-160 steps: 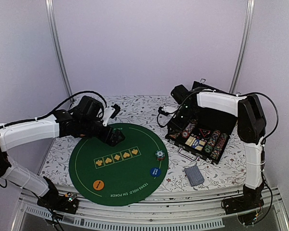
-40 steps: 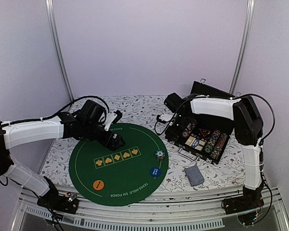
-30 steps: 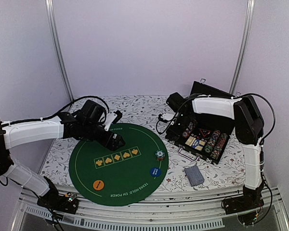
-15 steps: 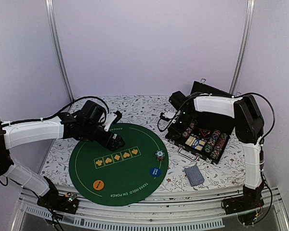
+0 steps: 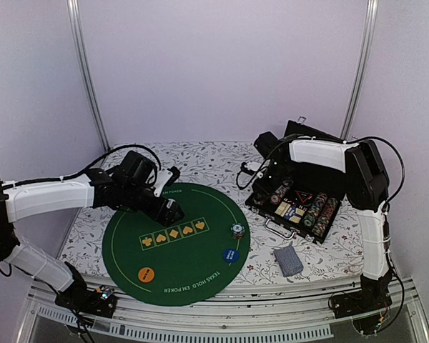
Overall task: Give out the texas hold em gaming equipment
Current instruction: Pick up the pile of poker chips from the chip case.
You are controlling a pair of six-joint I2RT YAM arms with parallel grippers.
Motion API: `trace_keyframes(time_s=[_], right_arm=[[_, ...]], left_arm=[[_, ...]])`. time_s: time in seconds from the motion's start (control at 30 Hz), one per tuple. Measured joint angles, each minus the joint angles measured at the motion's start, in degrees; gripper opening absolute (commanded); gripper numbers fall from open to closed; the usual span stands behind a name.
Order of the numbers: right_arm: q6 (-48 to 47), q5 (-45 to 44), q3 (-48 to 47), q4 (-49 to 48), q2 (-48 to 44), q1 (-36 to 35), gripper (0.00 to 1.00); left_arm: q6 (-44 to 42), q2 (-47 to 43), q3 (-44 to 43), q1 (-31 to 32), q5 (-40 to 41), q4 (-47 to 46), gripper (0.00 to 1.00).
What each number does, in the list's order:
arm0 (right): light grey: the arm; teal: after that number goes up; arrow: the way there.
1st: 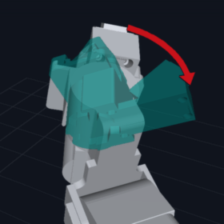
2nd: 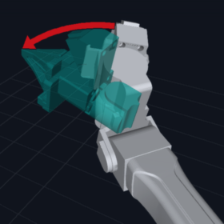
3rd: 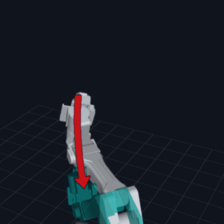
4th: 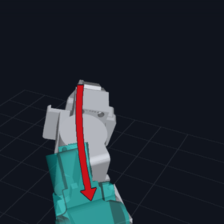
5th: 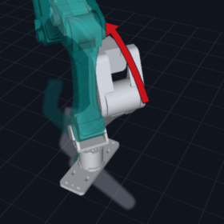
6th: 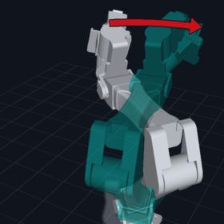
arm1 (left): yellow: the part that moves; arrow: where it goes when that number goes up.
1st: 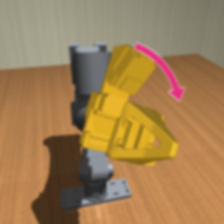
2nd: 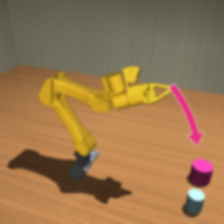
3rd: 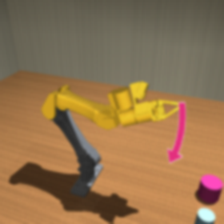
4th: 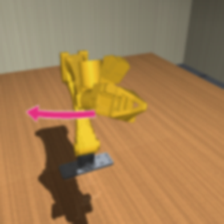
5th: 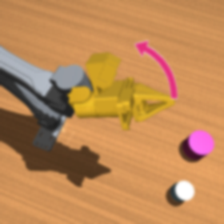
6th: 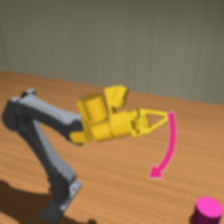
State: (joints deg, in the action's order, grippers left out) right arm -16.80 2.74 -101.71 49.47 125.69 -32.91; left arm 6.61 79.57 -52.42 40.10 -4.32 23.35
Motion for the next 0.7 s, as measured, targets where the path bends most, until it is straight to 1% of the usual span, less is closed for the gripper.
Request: trace_keyframes(time_s=[0.17,0.37,0.5,0.53,0.6,0.7], right_arm=[[0.1,0.3,-0.3,-0.2,0.1,1.6,0.51],[-0.2,2.6,-0.2,-0.3,1.5,1.8,0.5],[-0.8,4.4,0.8,-2.0,2.4,1.6,0.51],[-0.9,4.6,0.9,-2.2,2.4,1.4,0.49],[-0.9,4.7,1.0,-2.6,2.4,1.4,0.38],[-0.7,4.4,0.9,-2.8,2.6,1.4,0.26]], left_arm=[[0.0,-0.2,0.3,0.0,0.3,0.0,0.97],[0.0,-0.2,0.4,0.0,0.3,0.0,0.97],[0.0,-0.2,0.4,0.0,0.3,0.0,0.97],[0.0,-0.2,0.4,0.0,0.3,0.0,0.97],[0.0,-0.2,0.4,0.0,0.3,0.0,0.97],[0.0,-0.2,0.4,0.0,0.3,0.0,0.97]])
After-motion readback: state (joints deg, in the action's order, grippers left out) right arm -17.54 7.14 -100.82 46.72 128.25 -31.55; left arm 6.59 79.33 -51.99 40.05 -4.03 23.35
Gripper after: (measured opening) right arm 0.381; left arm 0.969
